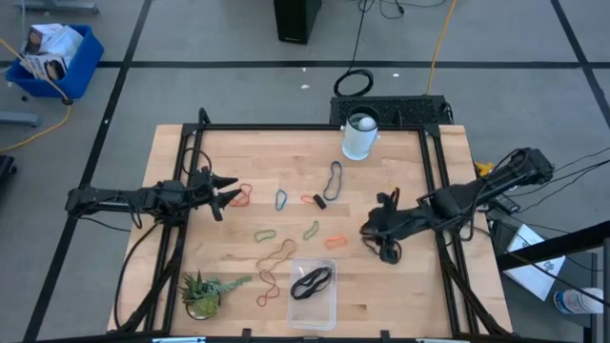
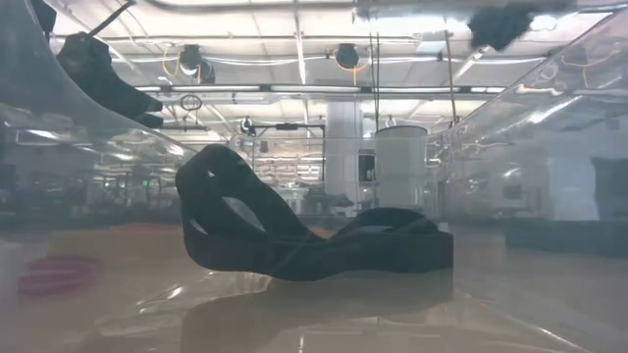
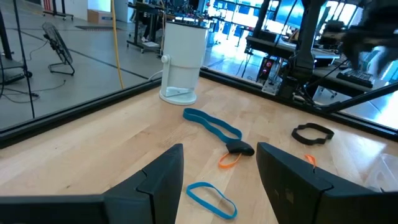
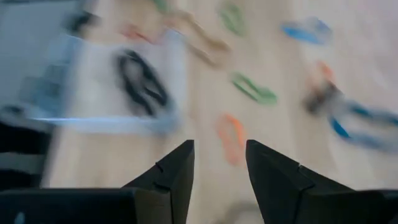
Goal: Pick and place rubber bands into bin
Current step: Put the black rubber band into the transparent bin
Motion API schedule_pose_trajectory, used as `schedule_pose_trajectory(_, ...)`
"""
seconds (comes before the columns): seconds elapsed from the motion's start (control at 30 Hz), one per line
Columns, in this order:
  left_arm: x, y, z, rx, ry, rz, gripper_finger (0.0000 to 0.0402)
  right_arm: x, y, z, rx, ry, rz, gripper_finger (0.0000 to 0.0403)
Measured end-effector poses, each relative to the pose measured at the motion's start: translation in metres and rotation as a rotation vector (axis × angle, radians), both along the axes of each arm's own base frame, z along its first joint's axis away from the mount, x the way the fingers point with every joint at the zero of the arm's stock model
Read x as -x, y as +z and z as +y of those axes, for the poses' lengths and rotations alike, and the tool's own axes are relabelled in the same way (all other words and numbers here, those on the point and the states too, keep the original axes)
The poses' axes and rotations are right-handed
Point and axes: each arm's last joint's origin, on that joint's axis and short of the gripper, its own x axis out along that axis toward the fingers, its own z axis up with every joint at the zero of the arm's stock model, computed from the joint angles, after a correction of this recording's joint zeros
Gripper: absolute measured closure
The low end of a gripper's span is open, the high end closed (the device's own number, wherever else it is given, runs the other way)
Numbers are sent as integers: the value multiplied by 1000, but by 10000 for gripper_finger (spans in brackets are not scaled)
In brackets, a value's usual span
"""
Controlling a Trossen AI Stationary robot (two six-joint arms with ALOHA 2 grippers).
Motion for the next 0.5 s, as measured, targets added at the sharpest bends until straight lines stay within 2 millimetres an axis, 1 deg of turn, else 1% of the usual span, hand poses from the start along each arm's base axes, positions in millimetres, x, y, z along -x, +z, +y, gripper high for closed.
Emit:
schedule_pose_trajectory(0.13,0,0,0,0,0,0,192,8,-13,-6,47,-139,146,264)
schedule_pose_trajectory(0.23,0,0,0,0,0,0,192,9,-21,-9,34,-230,232,264)
schedule_pose_trajectory(0.4,0,0,0,0,0,0,192,3,-35,-15,0,-397,323,264)
schedule_pose_trajectory(0.5,0,0,0,0,1,0,192,-3,-44,-17,-41,-441,390,264)
